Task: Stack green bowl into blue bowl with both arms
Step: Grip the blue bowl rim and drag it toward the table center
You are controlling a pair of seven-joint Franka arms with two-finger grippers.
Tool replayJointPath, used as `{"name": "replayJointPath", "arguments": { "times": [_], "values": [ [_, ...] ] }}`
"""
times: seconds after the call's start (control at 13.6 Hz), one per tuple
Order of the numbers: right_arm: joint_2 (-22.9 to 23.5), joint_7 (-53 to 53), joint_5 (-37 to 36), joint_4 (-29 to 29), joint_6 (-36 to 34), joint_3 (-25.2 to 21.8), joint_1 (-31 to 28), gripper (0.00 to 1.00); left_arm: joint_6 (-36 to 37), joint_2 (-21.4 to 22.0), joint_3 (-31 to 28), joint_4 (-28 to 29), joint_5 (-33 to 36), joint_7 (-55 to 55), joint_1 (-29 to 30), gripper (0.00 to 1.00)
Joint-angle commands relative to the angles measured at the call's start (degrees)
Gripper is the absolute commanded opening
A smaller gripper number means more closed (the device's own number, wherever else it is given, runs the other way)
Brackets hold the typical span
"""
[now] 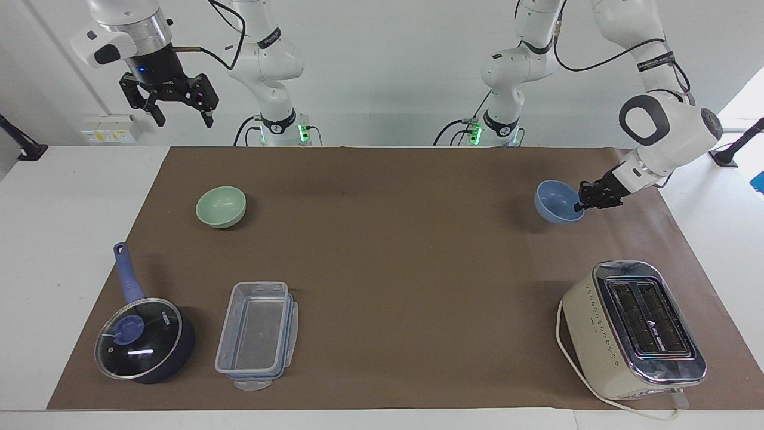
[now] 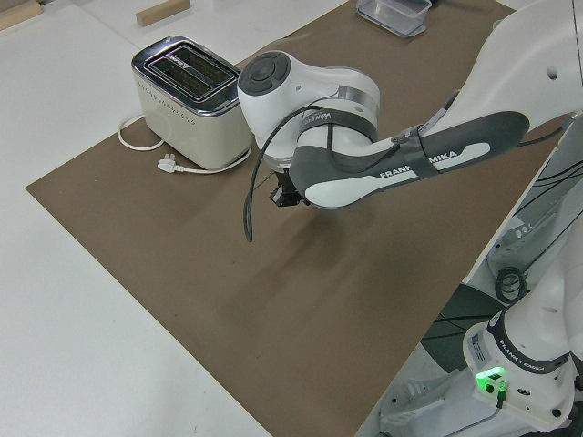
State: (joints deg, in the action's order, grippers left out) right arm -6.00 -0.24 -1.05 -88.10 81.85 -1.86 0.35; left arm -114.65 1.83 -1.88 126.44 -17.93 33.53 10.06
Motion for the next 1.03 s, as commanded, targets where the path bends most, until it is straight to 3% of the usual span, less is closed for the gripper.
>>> {"name": "replayJointPath", "arguments": {
  "times": [0.0,0.37,0.66,0.95],
  "values": [
    [-1.39,-0.9,0.52,-1.72,0.94,0.46,-0.61,1.0,0.75,2.83,-0.67,0.65,-0.35,-8.88,-7.92,0.0],
    [-1.39,-0.9,0.52,-1.72,0.94,0.46,-0.7,1.0,-4.96,1.69,-0.23,0.48,1.67,-29.27,-23.56,0.0],
    [-1.39,-1.52,0.52,-1.9,0.94,0.28,-0.88,1.0,-18.91,-4.8,-0.06,0.39,1.67,-47.37,-42.46,0.0],
    [-2.35,-1.61,0.52,-4.79,1.73,0.02,-1.84,1.0,-26.4,-8.41,-0.06,0.13,1.24,-52.76,-53.01,0.0]
  ]
}}
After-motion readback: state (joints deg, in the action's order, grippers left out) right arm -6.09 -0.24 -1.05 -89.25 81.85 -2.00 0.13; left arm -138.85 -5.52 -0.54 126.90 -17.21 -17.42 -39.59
